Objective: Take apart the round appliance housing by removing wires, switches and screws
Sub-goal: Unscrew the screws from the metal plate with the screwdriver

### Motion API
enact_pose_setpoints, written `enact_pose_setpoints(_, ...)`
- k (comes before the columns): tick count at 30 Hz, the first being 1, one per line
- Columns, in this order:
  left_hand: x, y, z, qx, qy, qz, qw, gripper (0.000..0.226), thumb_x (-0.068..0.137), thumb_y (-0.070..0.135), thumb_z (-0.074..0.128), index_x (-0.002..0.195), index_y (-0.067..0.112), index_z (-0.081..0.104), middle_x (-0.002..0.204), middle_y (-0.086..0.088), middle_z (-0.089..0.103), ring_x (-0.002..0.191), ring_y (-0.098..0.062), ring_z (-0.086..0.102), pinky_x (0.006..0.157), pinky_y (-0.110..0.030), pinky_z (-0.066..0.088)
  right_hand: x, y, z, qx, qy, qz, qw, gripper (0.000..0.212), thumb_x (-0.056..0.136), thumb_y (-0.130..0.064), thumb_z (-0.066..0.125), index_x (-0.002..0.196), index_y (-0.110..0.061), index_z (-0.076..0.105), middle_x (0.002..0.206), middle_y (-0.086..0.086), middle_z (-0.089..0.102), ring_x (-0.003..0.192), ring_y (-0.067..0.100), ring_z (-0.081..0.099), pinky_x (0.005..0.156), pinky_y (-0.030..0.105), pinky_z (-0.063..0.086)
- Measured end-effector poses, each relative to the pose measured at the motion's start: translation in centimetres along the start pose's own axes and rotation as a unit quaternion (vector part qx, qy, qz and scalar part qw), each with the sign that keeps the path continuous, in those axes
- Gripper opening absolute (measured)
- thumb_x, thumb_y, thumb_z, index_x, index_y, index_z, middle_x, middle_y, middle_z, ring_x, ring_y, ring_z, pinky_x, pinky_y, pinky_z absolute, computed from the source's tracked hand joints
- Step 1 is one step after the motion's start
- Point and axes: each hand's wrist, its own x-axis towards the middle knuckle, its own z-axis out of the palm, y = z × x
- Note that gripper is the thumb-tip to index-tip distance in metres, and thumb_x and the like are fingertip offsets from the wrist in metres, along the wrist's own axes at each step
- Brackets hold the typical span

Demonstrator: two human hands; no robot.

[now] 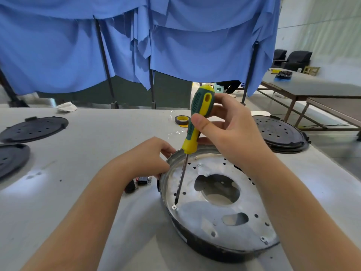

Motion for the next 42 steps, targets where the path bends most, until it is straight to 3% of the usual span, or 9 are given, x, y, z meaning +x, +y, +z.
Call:
enact_pose_setpoints(9, 0.0, -0.1, -0.1, 0.004, -0.001, -0.001, 1.0, 0.03, 0.078, 0.01, 0.072, 0.106, 0.023, 0.067, 0.095, 0.015, 0.064, 0.066, -0.013, 0.072, 0.056, -0.02, 0.056, -0.1, 0.3, 0.5, -0.024, -0.003, -0.001, 1.0, 0.036, 0.084, -0.021, 0.069, 0.115, -0.022, 0.05, 0.107, 0.005, 0.065, 0.085, 0.018, 0.071, 0.066, 0.028, 0.061)
enact_pose_setpoints(14, -0.6, 0.3, -0.2, -0.005, -0.005, 0.017, 1.0, 0.021, 0.079, 0.005, 0.067, 0.084, 0.026, 0.065, 0.059, 0.02, 0.065, 0.049, -0.008, 0.065, 0.048, -0.014, 0.049, -0.4, -0.4, 0.8, -0.007, -0.028, -0.028, 0.999, 0.04, 0.078, -0.019, 0.075, 0.11, -0.021, 0.052, 0.098, 0.008, 0.067, 0.076, 0.021, 0.072, 0.065, 0.036, 0.061)
enact_pose_setpoints(18, -1.0, 0.9, -0.1, 0.007, 0.004, 0.022, 1.0, 0.029, 0.079, -0.001, 0.061, 0.066, 0.025, 0.055, 0.04, 0.021, 0.054, 0.035, -0.003, 0.05, 0.041, -0.012, 0.04, -0.8, -0.7, 1.2, -0.041, -0.023, -0.061, 0.997, 0.042, 0.07, -0.027, 0.082, 0.101, -0.024, 0.054, 0.092, 0.003, 0.068, 0.07, 0.01, 0.067, 0.064, 0.033, 0.06)
enact_pose_setpoints(21, -1.3, 1.2, -0.1, 0.05, 0.024, 0.025, 0.998, 0.027, 0.079, 0.002, 0.061, 0.072, 0.028, 0.06, 0.053, 0.017, 0.059, 0.049, -0.002, 0.054, 0.052, -0.018, 0.045, -0.9, -0.6, 1.6, -0.054, -0.013, -0.066, 0.996, 0.045, 0.068, -0.031, 0.083, 0.098, -0.024, 0.052, 0.093, 0.004, 0.066, 0.07, 0.01, 0.064, 0.062, 0.032, 0.06)
enact_pose_setpoints(24, -1.5, 1.2, 0.0, 0.092, 0.076, 0.041, 0.992, 0.03, 0.083, 0.01, 0.062, 0.11, 0.022, 0.064, 0.104, 0.006, 0.063, 0.091, -0.009, 0.061, 0.083, -0.034, 0.054, -1.0, -0.4, 1.8, -0.056, -0.012, -0.068, 0.996, 0.046, 0.068, -0.033, 0.083, 0.098, -0.024, 0.049, 0.093, 0.003, 0.065, 0.073, 0.011, 0.064, 0.062, 0.028, 0.059)
enact_pose_setpoints(25, -1.7, 1.3, 0.0, 0.076, 0.095, 0.062, 0.991, 0.032, 0.084, 0.011, 0.062, 0.114, 0.02, 0.064, 0.109, 0.003, 0.064, 0.097, -0.012, 0.062, 0.087, -0.037, 0.054, -1.0, -0.4, 1.9, -0.055, -0.011, -0.07, 0.996, 0.045, 0.068, -0.033, 0.083, 0.097, -0.024, 0.049, 0.092, 0.002, 0.065, 0.073, 0.011, 0.064, 0.062, 0.027, 0.058)
enact_pose_setpoints(30, -4.0, 1.8, 0.7, -0.123, 0.114, 0.122, 0.978, 0.021, 0.088, 0.009, 0.063, 0.085, 0.027, 0.072, 0.075, 0.01, 0.074, 0.073, -0.009, 0.07, 0.063, -0.014, 0.052, -0.9, -0.1, 1.9, -0.057, 0.0, -0.088, 0.994, 0.04, 0.07, -0.029, 0.083, 0.092, -0.022, 0.05, 0.078, -0.005, 0.067, 0.072, 0.009, 0.065, 0.062, 0.027, 0.058)
enact_pose_setpoints(36, -6.6, 0.3, 4.3, -0.273, 0.152, 0.147, 0.938, 0.034, 0.093, -0.01, 0.043, 0.093, 0.011, 0.07, 0.081, -0.003, 0.075, 0.078, -0.018, 0.073, 0.07, -0.018, 0.054, -0.9, 0.4, 2.0, -0.03, 0.014, -0.098, 0.995, 0.037, 0.072, -0.025, 0.081, 0.088, -0.019, 0.048, 0.074, -0.007, 0.067, 0.066, 0.005, 0.062, 0.058, 0.023, 0.054)
enact_pose_setpoints(42, -7.5, 0.0, 5.1, -0.262, 0.142, 0.189, 0.936, 0.022, 0.093, 0.006, 0.052, 0.099, 0.014, 0.072, 0.082, 0.001, 0.075, 0.083, -0.012, 0.071, 0.076, -0.011, 0.049, -1.1, 0.5, 2.1, -0.015, 0.011, -0.115, 0.993, 0.035, 0.074, -0.022, 0.08, 0.087, -0.021, 0.048, 0.068, -0.01, 0.062, 0.064, 0.004, 0.059, 0.058, 0.023, 0.054)
